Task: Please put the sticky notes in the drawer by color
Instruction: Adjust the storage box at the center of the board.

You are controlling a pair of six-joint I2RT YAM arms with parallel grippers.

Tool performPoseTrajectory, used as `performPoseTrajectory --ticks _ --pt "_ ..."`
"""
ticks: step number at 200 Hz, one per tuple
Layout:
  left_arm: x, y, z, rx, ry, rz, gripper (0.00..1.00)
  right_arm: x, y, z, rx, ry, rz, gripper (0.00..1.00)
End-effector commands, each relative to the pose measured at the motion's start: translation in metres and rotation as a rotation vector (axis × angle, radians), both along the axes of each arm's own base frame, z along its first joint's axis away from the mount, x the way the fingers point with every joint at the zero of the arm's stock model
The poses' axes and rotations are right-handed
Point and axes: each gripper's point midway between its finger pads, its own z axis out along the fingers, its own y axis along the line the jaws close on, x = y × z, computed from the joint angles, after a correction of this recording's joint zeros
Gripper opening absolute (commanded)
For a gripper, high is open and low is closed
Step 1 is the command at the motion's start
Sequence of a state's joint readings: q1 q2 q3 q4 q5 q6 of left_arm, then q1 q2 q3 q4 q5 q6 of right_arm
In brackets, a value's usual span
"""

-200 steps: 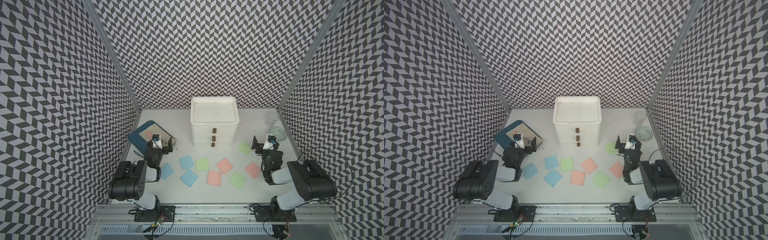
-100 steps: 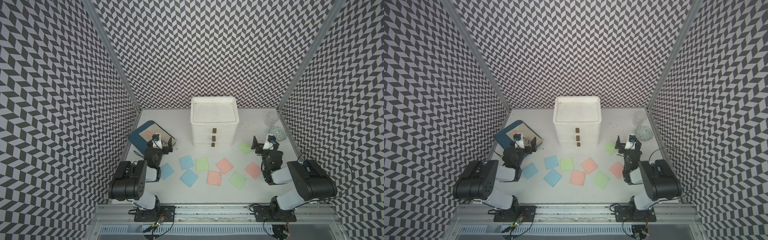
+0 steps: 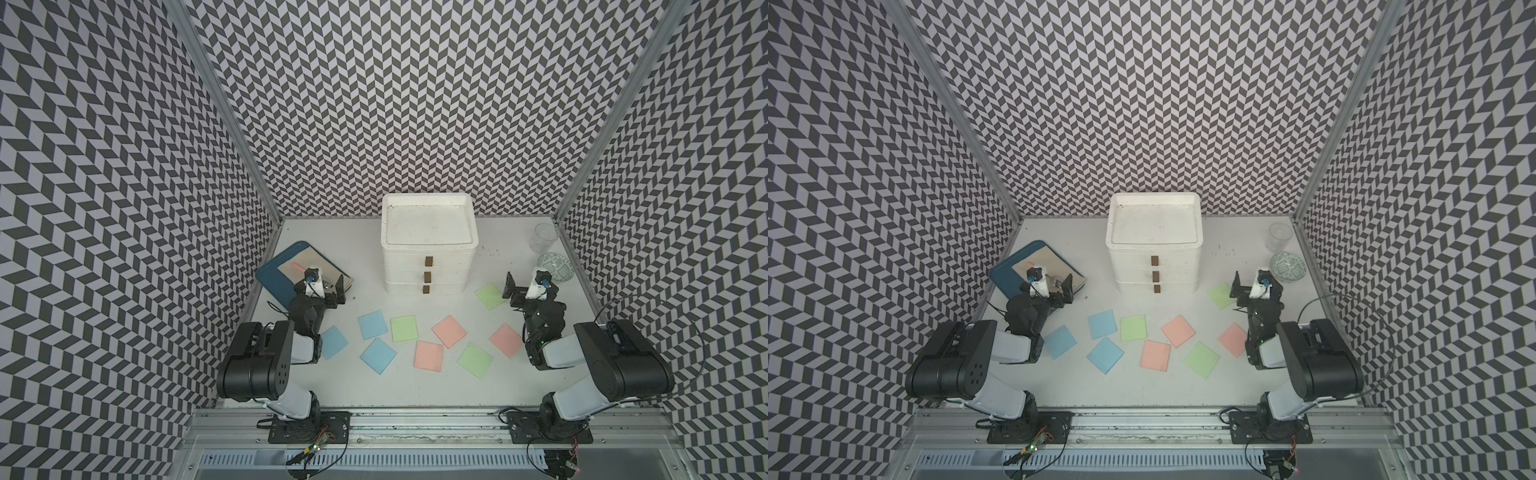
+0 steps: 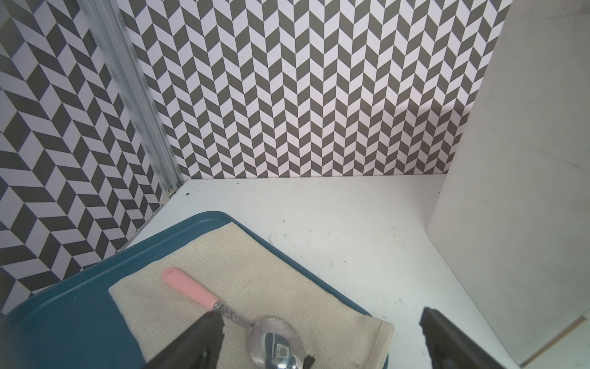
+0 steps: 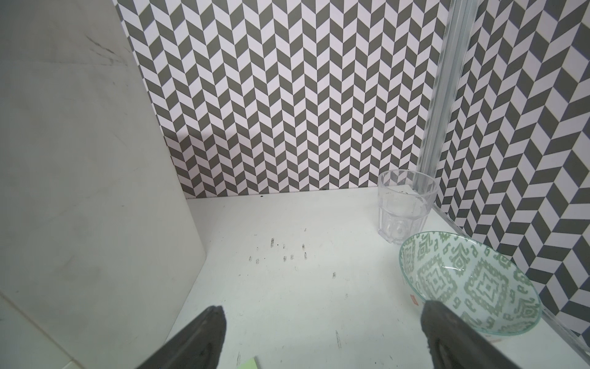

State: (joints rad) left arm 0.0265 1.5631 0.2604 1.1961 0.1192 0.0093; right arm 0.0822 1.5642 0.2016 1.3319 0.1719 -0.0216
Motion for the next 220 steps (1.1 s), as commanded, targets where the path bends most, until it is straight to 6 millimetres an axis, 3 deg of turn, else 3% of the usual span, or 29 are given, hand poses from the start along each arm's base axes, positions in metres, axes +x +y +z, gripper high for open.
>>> performPoseTrajectory --ticks 1,31,58,74,92,104,119,146,164,185,200,220 --pt "0.003 0.000 0.012 0.003 -0.037 0.002 1.00 0.003 0.000 0.010 0.005 -0.038 -0.006 0.99" --pt "0.002 0.000 0.013 0.003 -0.040 0.004 1.00 0.002 -0.002 0.011 0.010 -0.043 -0.016 1.00" --pt "0.012 -0.003 0.020 0.011 -0.011 -0.008 1.00 -0.009 -0.010 0.030 0.031 -0.072 -0.058 1.00" --pt "0.018 -0.010 0.032 0.034 0.020 -0.030 1.00 -0.010 -0.011 0.046 0.068 -0.062 -0.061 0.99" --pt "0.014 -0.018 0.060 0.004 -0.023 -0.035 1.00 -0.006 -0.011 0.060 0.184 -0.002 -0.066 0.99" --pt "0.014 -0.005 0.075 -0.152 -0.036 0.051 1.00 -0.006 -0.001 0.066 0.247 0.015 -0.009 1.00" --pt "0.015 -0.003 0.078 -0.239 -0.012 0.067 1.00 -0.006 0.025 0.074 0.293 0.017 0.143 0.99" --pt "0.018 -0.048 0.082 -0.377 0.064 -0.179 1.00 -0.006 0.078 0.080 0.421 0.075 0.438 0.97" --pt "0.016 -0.085 0.083 -0.512 0.130 -0.385 1.00 0.006 0.090 0.079 0.424 0.108 0.459 0.97" --pt "0.007 -0.124 0.084 -0.613 0.209 -0.576 1.00 0.010 0.121 0.077 0.423 0.148 0.529 0.97" --pt "0.000 -0.139 0.086 -0.622 0.229 -0.621 1.00 0.006 0.142 0.075 0.421 0.179 0.578 0.97" --pt "-0.011 -0.151 0.089 -0.587 0.218 -0.614 1.00 0.001 0.153 0.072 0.419 0.192 0.605 0.97"
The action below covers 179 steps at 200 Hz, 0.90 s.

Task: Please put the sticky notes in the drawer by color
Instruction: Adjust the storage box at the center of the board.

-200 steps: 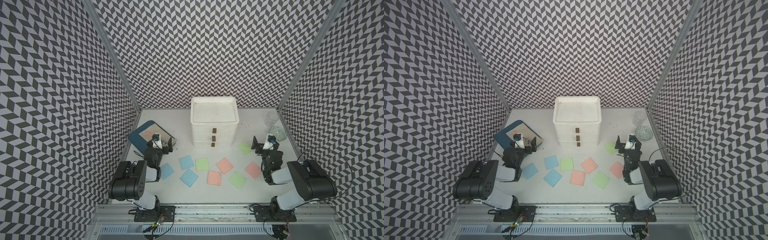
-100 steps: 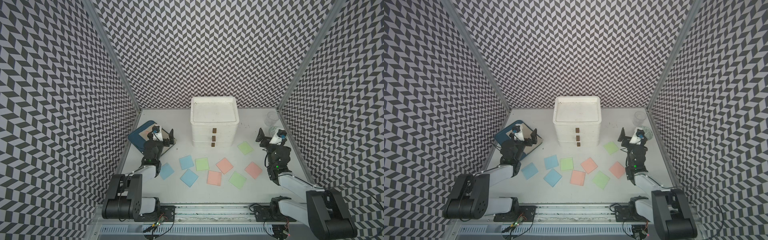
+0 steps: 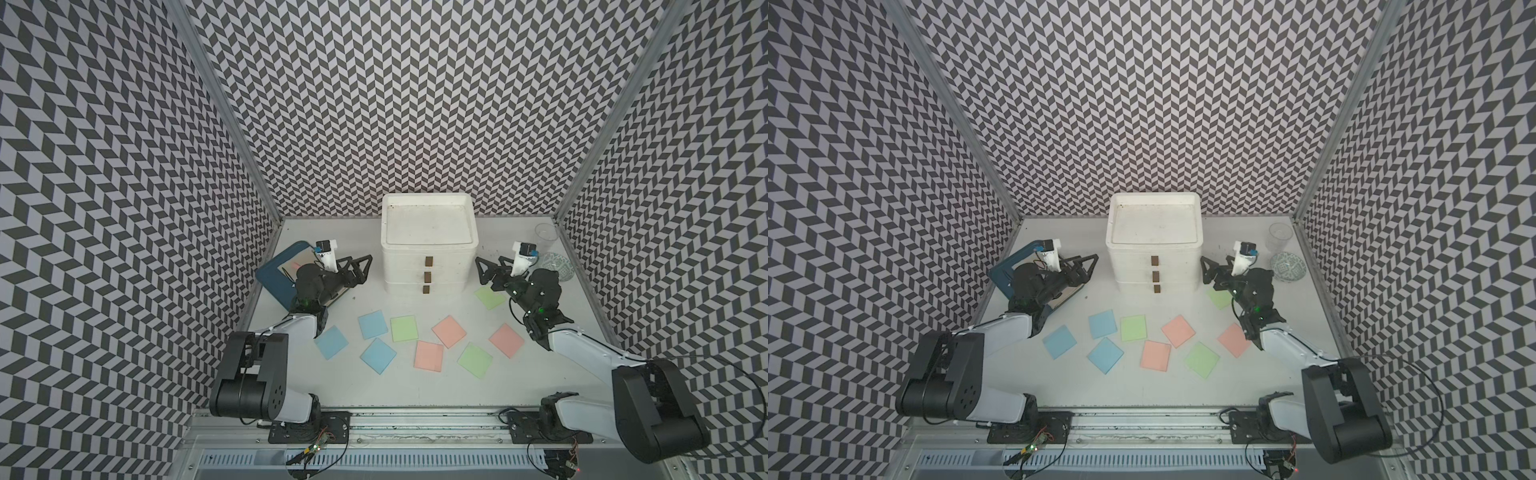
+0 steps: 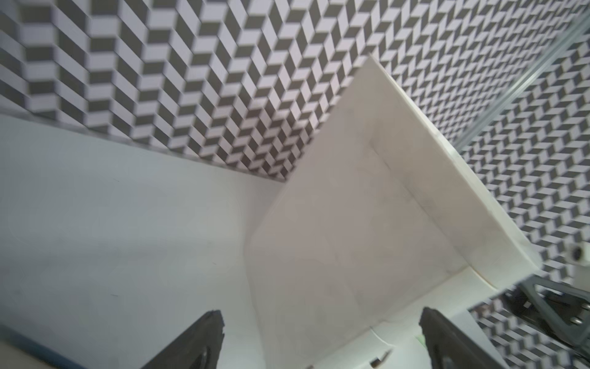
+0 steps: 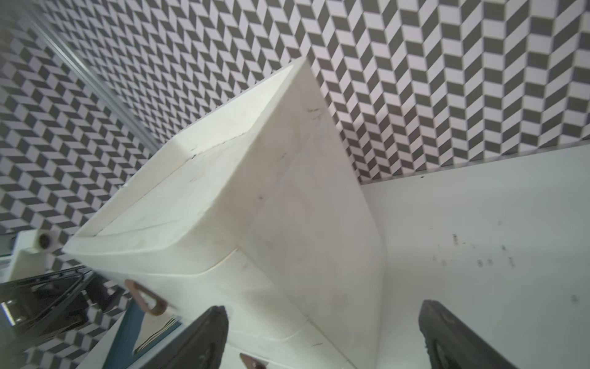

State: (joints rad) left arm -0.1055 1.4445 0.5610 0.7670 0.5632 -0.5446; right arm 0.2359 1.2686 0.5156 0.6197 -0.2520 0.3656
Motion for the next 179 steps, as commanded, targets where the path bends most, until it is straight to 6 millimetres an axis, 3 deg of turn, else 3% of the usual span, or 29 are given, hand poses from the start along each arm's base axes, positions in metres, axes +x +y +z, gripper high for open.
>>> performPoseTrajectory --ticks 1,47,76,118,179 --pt "-0.021 -0.027 0.022 -0.036 -0.026 -0.103 1.00 -0.006 0.019 0.004 0.023 0.002 0.068 0.97" --pt "-0.027 -0.040 0.014 -0.021 -0.055 -0.087 0.99 0.003 0.025 -0.006 0.018 0.020 0.076 0.97" --pt "-0.022 -0.054 -0.003 -0.020 -0.035 -0.139 0.98 0.013 0.029 -0.004 0.019 0.016 0.080 0.97" --pt "-0.034 -0.071 -0.031 0.044 -0.025 -0.195 0.96 0.029 0.033 0.006 0.019 0.018 0.079 0.97" --pt "-0.033 -0.074 -0.037 0.060 -0.015 -0.196 0.97 0.060 0.042 0.015 0.013 0.039 0.077 0.97"
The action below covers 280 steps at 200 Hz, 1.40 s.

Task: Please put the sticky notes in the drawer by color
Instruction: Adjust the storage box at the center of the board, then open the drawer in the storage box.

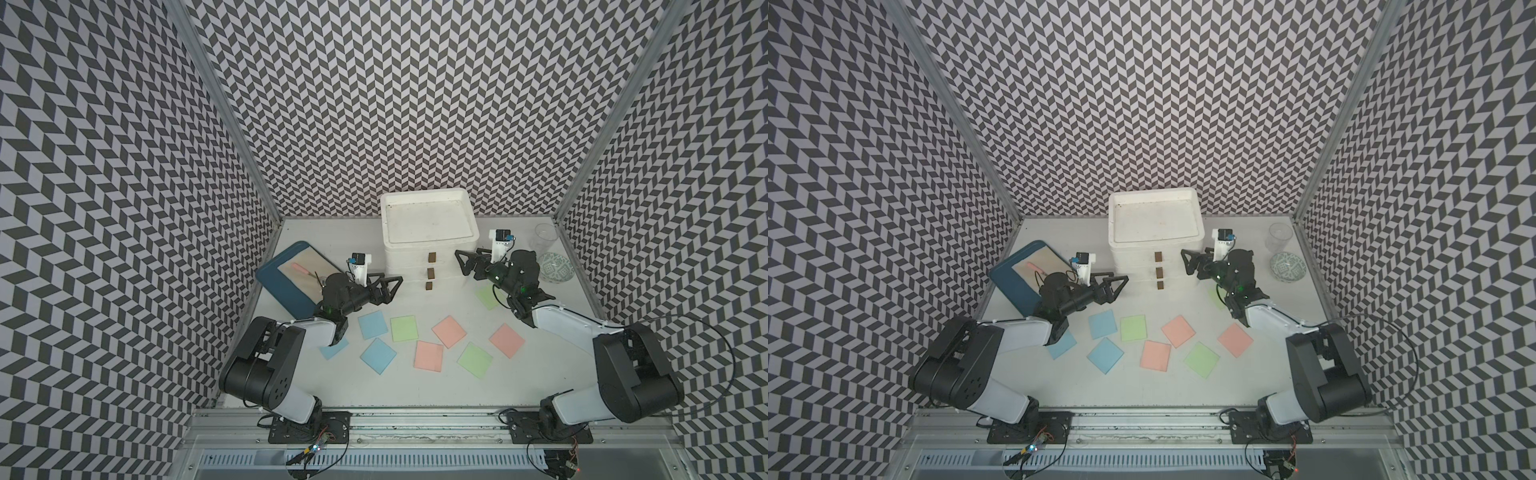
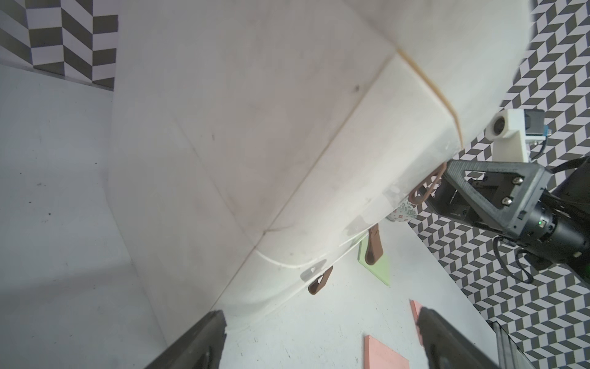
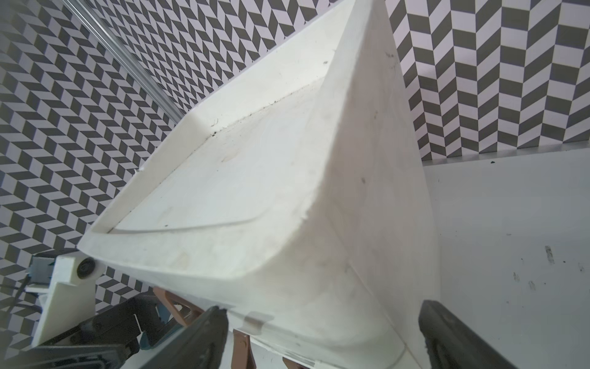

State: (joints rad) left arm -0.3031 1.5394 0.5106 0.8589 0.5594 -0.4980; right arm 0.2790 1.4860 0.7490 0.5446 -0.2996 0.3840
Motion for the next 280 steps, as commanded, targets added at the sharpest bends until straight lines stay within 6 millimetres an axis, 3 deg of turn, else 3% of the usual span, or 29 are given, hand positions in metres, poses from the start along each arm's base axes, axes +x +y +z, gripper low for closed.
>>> performPoseTrajectory --ticks 1,2,4,7,25,66,92,116,148,192,225,280 --pt "0.001 0.000 0.001 0.012 -0.036 0.002 0.97 0.016 0.003 0.014 0.006 -0.029 -0.010 0.97" --pt "0.001 0.000 0.000 0.013 -0.036 0.003 0.97 0.014 0.007 0.013 -0.023 -0.044 0.027 0.97" --pt "0.001 0.000 0.000 0.013 -0.035 0.003 0.97 0.021 -0.003 0.013 -0.072 -0.066 -0.038 0.79" --pt "0.001 0.000 0.000 0.013 -0.035 0.003 0.97 0.023 -0.005 0.012 -0.086 -0.066 -0.054 0.74" --pt "0.000 0.001 0.005 0.010 -0.043 0.003 0.98 0.018 0.001 0.011 -0.067 -0.038 -0.016 0.71" --pt "0.002 0.006 0.006 0.021 -0.044 0.043 0.99 -0.038 0.038 0.020 -0.074 -0.058 0.069 0.69" --pt "0.006 0.005 0.000 0.019 -0.013 0.046 0.99 -0.052 0.054 0.028 -0.070 -0.072 0.080 0.67" --pt "0.008 0.003 -0.004 0.013 0.007 0.038 0.99 -0.043 0.073 0.030 -0.046 -0.060 0.103 0.65" --pt "0.009 0.002 -0.007 0.019 0.019 0.032 0.99 -0.018 0.098 0.027 -0.060 -0.023 0.083 0.61" --pt "0.009 0.001 -0.005 0.017 0.017 0.028 0.99 -0.002 0.115 0.020 -0.079 0.009 0.041 0.49" --pt "0.008 0.001 -0.002 0.020 0.010 0.026 0.99 0.001 0.116 0.013 -0.152 0.012 -0.039 0.44" --pt "0.006 -0.002 0.000 0.004 0.010 0.007 0.99 0.009 0.111 0.020 -0.190 -0.020 -0.137 0.36"
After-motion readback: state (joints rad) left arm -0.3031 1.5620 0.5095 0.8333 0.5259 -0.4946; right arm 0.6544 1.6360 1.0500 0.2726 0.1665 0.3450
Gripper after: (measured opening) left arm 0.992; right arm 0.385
